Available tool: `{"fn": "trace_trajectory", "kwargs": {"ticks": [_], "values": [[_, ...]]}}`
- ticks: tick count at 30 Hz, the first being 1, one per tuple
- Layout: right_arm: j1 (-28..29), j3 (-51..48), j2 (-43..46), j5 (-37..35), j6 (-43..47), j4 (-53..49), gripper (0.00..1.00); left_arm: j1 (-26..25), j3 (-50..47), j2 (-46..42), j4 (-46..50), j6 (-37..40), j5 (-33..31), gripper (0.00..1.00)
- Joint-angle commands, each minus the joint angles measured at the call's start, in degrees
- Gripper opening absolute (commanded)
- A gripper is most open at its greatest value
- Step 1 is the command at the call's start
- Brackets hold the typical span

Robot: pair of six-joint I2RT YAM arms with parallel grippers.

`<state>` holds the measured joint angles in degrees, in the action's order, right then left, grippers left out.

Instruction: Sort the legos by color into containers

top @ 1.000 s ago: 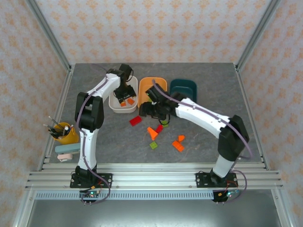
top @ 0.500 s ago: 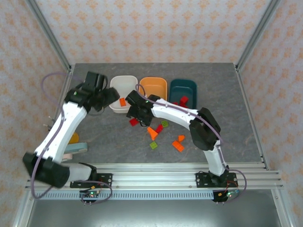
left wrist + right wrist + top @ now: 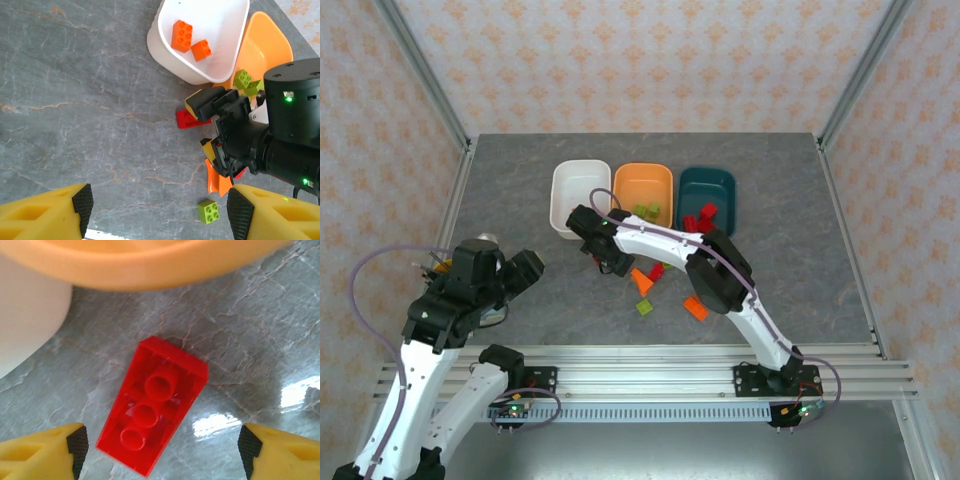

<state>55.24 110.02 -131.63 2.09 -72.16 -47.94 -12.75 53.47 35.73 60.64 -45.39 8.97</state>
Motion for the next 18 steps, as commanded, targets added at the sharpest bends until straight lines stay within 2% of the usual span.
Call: {"fn": "trace_trajectory", "kwargs": {"ticks": [1,7,15,18], "values": [[0.21,3.42,-2.13,-3.94,-2.51,-2.41,0.79,-0.25,0.20,-0.88,4.32,-0.25,-0.01,0.74],[0.13,3.63,-3.95,-5.15,-3.07,-1.74,0.69,-0.19,1.48,-2.41,6.54,0.47,-0.02,0.74],[0.19,0.76,-2.48,-4.72,-2.25,-2.42,0.33,-0.17,2.05,-2.68,6.36,0.50,1.06,0.74],[0.28,-2.13,1.08,-4.96,-0.55,-2.03,0.26,-0.20,1.62,-2.44,5.10,0.47,2.41,0.74]]}}
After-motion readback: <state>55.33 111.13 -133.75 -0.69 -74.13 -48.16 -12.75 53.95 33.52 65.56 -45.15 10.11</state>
